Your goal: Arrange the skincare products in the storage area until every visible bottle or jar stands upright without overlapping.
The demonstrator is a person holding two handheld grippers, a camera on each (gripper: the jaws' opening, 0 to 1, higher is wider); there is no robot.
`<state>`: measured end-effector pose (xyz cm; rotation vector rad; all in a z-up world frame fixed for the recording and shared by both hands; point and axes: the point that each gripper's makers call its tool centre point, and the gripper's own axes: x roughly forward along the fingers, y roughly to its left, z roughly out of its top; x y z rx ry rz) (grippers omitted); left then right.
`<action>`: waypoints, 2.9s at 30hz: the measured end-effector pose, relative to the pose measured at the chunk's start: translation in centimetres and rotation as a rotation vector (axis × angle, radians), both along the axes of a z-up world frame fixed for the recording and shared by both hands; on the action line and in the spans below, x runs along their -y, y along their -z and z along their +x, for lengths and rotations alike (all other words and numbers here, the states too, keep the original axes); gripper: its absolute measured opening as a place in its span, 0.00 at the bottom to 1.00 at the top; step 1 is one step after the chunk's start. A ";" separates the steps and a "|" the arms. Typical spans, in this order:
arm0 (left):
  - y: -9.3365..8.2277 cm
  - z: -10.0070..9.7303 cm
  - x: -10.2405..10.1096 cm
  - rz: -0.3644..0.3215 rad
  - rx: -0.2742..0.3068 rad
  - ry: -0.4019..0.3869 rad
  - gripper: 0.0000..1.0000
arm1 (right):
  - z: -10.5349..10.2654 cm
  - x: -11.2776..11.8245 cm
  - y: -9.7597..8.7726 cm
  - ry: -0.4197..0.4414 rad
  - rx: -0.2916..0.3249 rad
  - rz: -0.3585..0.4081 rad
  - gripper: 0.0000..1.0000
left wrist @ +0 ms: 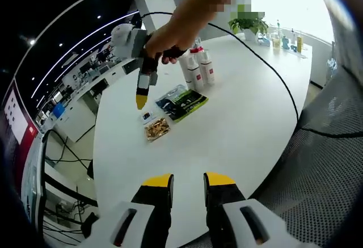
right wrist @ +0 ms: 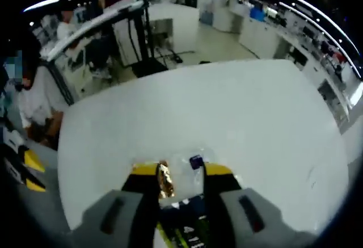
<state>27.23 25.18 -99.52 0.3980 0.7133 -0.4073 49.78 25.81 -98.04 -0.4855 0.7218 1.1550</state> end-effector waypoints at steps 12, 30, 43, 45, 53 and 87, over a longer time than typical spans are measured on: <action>-0.8 0.4 0.3 -0.038 0.041 -0.006 0.22 | -6.5 5.5 -10.4 0.293 0.014 0.526 0.47; -6.1 1.4 2.8 -0.210 0.286 0.088 0.20 | -15.9 17.9 -14.3 0.532 0.116 0.707 0.74; -9.9 1.8 5.4 -0.468 0.424 0.127 0.57 | -20.6 21.0 -12.1 0.585 0.250 0.666 0.88; -10.0 1.8 5.3 -0.527 0.402 0.081 0.71 | -20.9 20.8 -12.2 0.553 0.301 0.644 0.88; -9.1 2.5 4.5 -0.558 0.357 -0.003 0.99 | -19.1 21.3 -10.5 0.590 0.339 0.554 0.94; -8.4 2.7 4.8 -0.464 0.374 -0.019 0.99 | -18.1 23.5 -8.9 0.659 0.382 0.482 0.99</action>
